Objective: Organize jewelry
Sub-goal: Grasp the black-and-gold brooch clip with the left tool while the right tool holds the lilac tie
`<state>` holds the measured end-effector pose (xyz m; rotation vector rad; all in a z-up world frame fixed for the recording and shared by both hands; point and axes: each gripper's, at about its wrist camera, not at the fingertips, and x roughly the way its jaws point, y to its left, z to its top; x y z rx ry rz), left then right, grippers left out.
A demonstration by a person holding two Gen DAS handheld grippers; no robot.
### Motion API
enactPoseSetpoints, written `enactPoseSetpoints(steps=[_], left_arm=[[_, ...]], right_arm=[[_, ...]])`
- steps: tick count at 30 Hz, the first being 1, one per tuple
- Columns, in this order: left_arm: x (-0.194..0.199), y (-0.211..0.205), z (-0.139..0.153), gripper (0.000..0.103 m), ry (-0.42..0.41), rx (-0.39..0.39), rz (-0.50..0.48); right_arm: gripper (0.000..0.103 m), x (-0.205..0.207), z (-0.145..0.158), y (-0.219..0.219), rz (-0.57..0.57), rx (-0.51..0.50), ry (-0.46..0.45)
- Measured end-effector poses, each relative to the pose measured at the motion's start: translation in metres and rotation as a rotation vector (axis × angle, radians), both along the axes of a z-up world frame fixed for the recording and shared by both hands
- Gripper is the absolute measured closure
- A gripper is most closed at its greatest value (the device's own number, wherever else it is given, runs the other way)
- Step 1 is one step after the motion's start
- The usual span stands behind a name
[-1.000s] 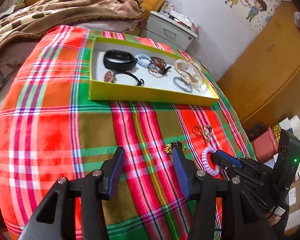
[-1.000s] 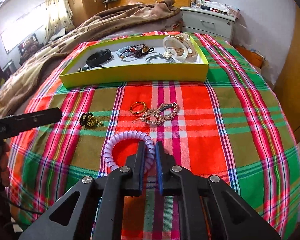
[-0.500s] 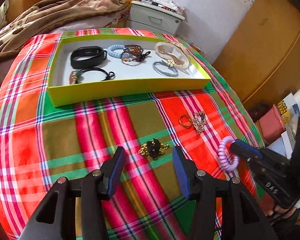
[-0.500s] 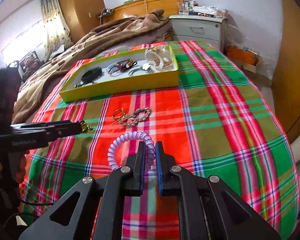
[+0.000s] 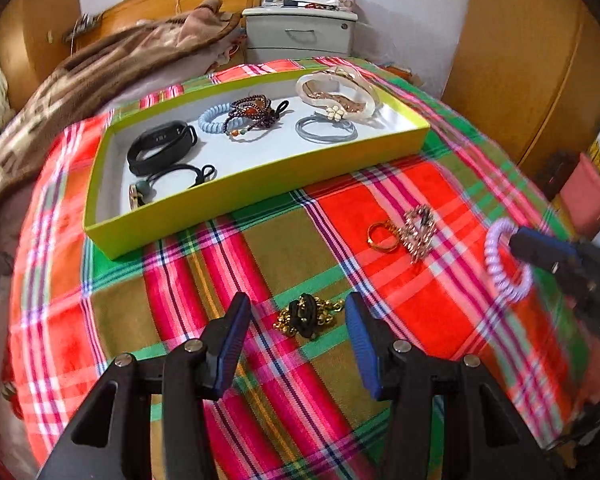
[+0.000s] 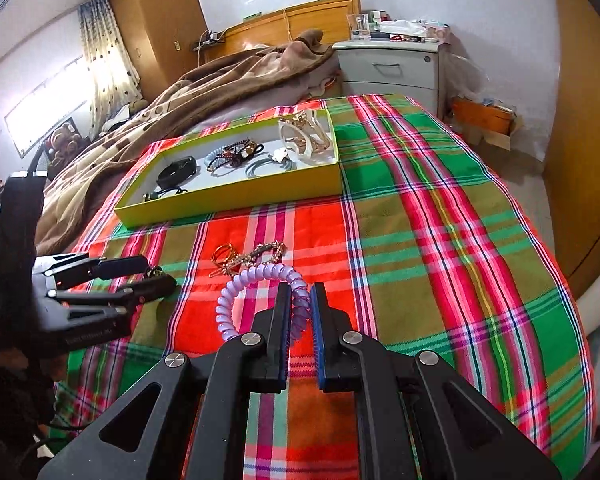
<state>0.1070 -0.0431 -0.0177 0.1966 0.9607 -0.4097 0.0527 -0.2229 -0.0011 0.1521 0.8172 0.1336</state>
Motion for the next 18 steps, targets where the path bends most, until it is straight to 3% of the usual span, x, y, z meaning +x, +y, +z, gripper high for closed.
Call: enactPoseSetpoints(steps=[8,10,12,18], left_arm=[[-0.003,0.0,0.0,0.054,-0.024,0.002,0.003],[-0.004,0.001,0.001,0.068,-0.025,-0.001,0.004],[-0.003,0.003,0.002,0.076,-0.024,-0.003,0.007],[-0.003,0.006,0.002,0.077,-0.009,-0.022,0.019]], right_arm=[[0.093,0.006,-0.003,0.0,0.01,0.018,0.002],[0.093,0.008,-0.004,0.0,0.012,0.022,0.001],[0.093,0.009,-0.004,0.001,0.013,0.024,0.0],[0.093,0.013,-0.003,0.001,0.012,0.025,-0.003]])
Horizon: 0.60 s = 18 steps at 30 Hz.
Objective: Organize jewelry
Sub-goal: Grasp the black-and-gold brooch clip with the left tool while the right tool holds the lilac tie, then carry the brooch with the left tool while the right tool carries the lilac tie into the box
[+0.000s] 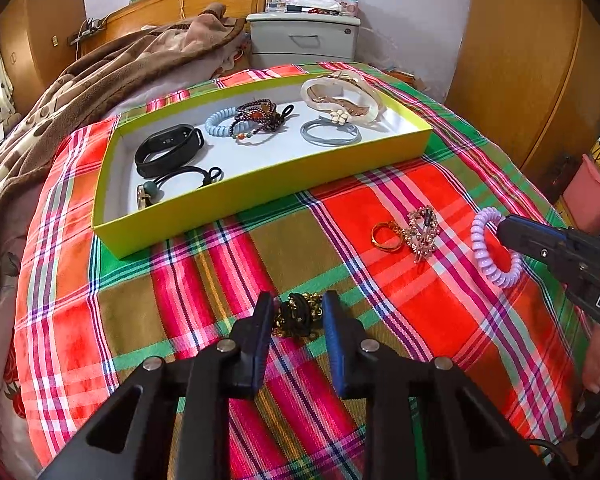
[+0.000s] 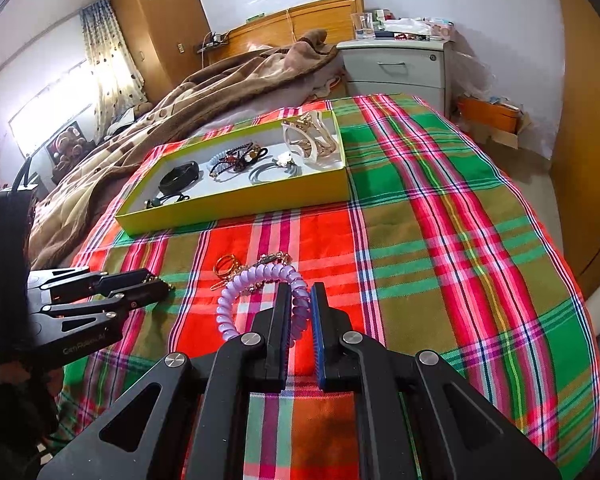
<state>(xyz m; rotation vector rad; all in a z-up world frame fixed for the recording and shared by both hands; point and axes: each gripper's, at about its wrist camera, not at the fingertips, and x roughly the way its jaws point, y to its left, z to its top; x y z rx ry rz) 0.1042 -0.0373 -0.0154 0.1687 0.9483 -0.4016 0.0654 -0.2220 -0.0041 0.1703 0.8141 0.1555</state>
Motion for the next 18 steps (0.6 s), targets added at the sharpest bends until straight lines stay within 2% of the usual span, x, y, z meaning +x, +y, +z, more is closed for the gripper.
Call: enactPoseSetpoints(steps=[18], left_arm=[[0.005,0.02,0.021,0.079,-0.012,-0.104,0.04]], right_arm=[[0.093,0.01,0.015,0.004,0.004,-0.019,-0.034]])
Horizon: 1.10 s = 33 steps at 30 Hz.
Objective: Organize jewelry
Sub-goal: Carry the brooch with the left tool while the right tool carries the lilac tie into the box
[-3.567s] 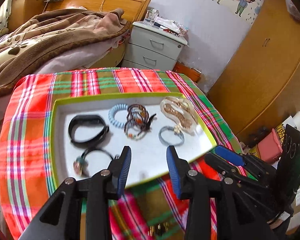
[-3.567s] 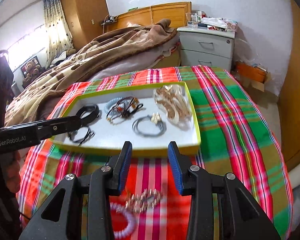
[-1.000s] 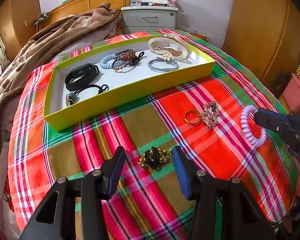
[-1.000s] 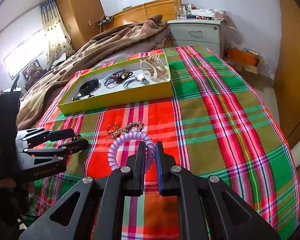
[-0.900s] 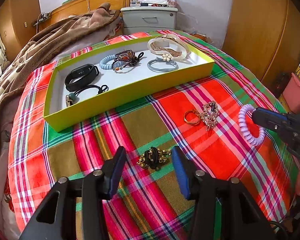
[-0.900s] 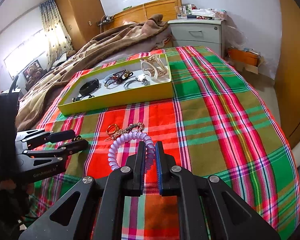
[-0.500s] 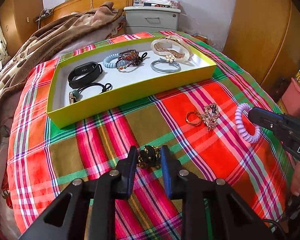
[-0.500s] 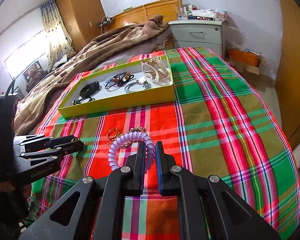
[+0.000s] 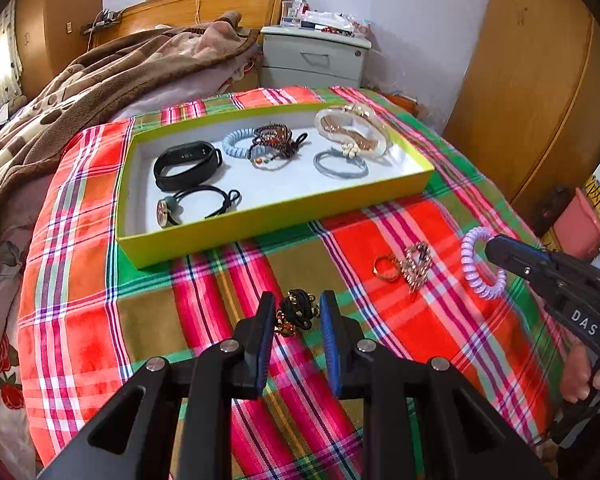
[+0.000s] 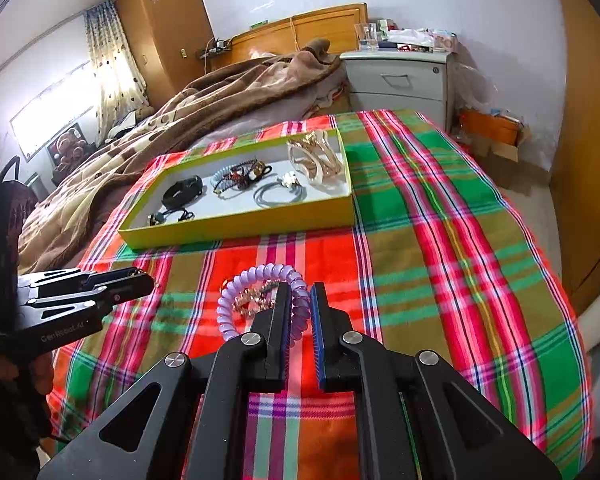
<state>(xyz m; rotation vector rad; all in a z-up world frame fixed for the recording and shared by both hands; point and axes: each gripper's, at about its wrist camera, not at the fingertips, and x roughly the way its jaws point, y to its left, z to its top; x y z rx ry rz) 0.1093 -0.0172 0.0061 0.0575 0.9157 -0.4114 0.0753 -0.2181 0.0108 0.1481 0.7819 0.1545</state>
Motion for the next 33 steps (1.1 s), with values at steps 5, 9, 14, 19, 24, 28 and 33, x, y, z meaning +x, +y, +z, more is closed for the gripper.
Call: enactPoseSetpoints(steps=[5,9,14,19,24,28,33], left_arm=[[0.007,0.005,0.011,0.079,-0.02,-0.019,0.01],[0.014,0.007,0.02,0.079,-0.045,-0.03,0.01],[0.027,0.01,0.028,0.079,-0.059,-0.037,0.017],[0.043,0.01,0.033,0.079,-0.067,-0.055,0.019],[0.061,0.006,0.034,0.079,-0.063,-0.06,0.02],[0.08,0.003,0.03,0.079,-0.044,-0.086,0.017],[0.097,-0.001,0.025,0.079,-0.036,-0.092,0.026]], right_arm=[[0.093,0.01,0.007,0.004,0.008,-0.008,-0.016],[0.093,0.018,0.012,0.007,0.014,-0.012,-0.025],[0.093,0.031,0.016,0.007,0.017,-0.007,-0.027],[0.093,0.048,0.018,0.007,0.018,-0.011,-0.025],[0.093,0.068,0.019,0.008,0.008,-0.034,-0.027],[0.093,0.086,0.017,0.005,-0.011,-0.042,-0.022],[0.093,0.104,0.011,0.001,-0.04,-0.047,-0.009]])
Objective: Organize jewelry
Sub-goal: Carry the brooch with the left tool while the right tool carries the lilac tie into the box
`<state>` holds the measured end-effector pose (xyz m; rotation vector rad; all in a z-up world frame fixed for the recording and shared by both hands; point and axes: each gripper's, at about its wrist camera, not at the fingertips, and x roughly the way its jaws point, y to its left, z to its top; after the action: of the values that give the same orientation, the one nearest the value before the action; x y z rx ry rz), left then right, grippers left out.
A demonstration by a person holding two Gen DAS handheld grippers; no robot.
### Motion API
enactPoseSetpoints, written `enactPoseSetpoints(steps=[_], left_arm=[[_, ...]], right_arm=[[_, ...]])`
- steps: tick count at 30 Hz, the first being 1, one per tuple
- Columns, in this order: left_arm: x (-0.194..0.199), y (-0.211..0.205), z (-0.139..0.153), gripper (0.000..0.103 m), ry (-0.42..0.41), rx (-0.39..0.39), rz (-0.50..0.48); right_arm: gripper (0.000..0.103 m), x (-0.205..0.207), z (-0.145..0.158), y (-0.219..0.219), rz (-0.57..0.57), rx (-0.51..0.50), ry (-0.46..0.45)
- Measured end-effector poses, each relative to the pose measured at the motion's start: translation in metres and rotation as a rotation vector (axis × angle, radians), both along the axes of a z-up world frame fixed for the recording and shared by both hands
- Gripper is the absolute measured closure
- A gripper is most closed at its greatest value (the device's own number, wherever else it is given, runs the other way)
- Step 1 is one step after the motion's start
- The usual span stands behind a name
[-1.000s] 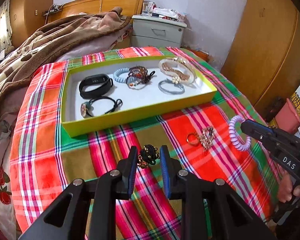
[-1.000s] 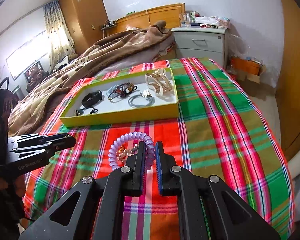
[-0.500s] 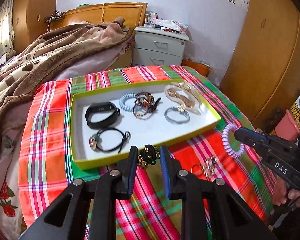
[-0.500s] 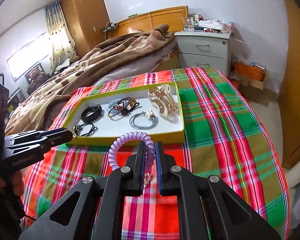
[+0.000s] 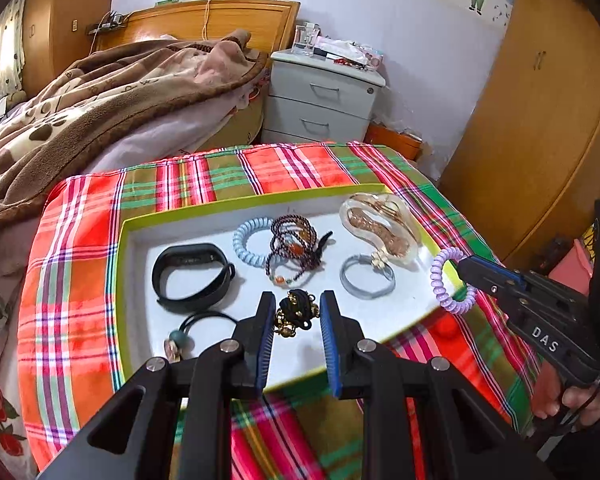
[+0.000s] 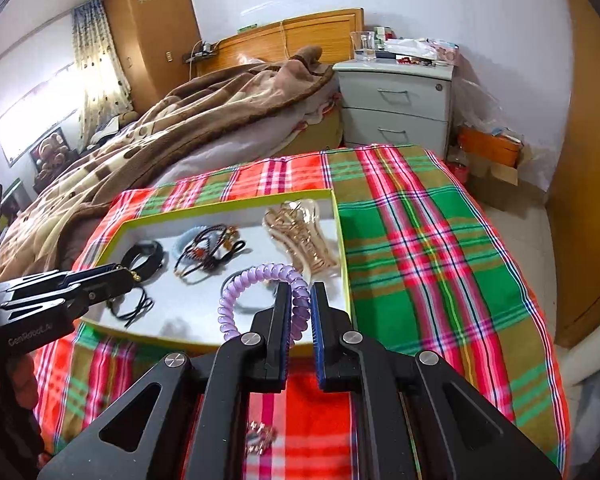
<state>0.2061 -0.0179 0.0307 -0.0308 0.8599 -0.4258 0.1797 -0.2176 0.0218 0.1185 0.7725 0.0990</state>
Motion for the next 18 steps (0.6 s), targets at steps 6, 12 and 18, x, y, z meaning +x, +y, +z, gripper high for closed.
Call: enactPoseSetpoints(steps=[6,12,18], left_arm=[[0.016,-0.003,-0.009,0.079,0.021,-0.001,0.007],[0.023,-0.009,-0.021,0.079,0.038,0.015,0.005],[0.026,-0.01,-0.03,0.079,0.062,0.019,0.002]], right_arm=[[0.093,0.012,-0.01,0.006,-0.005,-0.048,0.019],[0.093,0.018,-0.018,0.008,-0.008,-0.092,0.03],[0.093,0.024,-0.025,0.009,0.001,-0.113,0.057]])
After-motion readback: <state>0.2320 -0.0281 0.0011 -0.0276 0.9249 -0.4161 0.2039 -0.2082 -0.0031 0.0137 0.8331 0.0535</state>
